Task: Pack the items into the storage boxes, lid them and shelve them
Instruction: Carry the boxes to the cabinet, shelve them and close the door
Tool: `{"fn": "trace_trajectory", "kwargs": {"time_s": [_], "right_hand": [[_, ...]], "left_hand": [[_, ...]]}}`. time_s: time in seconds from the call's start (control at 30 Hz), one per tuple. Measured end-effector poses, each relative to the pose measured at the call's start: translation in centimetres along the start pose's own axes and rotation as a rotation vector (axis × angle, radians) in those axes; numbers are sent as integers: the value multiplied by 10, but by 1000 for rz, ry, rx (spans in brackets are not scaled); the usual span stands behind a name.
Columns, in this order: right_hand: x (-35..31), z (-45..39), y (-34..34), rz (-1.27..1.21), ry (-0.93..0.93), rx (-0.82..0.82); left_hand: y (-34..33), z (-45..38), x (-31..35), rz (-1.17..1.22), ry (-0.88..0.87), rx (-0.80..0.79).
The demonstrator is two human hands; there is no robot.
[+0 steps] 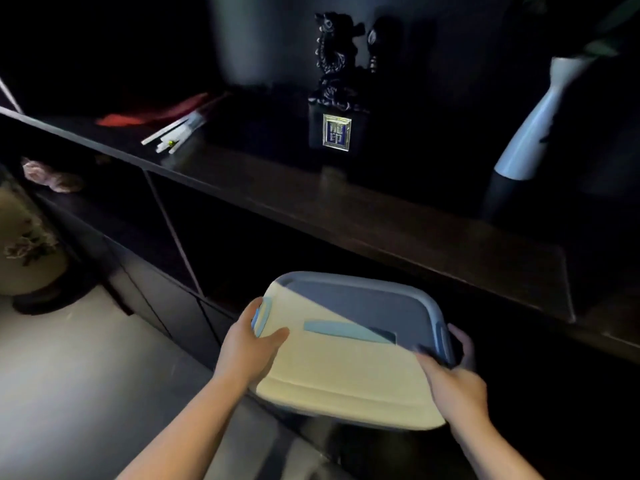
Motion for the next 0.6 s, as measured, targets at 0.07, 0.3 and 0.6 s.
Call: {"fn": "trace_trajectory", "kwargs": {"time_s": [0.07, 0.3, 0.6], "right_hand": [[-11, -7, -14, -19, -18, 48], [-37, 46, -41, 669, 296, 293], [-41, 90, -79, 903, 387, 190]], "left_hand": [[-2, -30, 3, 4, -24, -41], [-11, -46, 16, -515, -651, 8], [-20, -54, 7, -644, -990, -388]]}}
Point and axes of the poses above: each hand's wrist, its own z-axis away from the middle knuckle, its own y-axis out of the back of the hand, x = y × z, the point moved 1 cm from there along -z, towards the middle knuckle, and after that the axes turned 14 degrees about z, right-handed, at the moved point
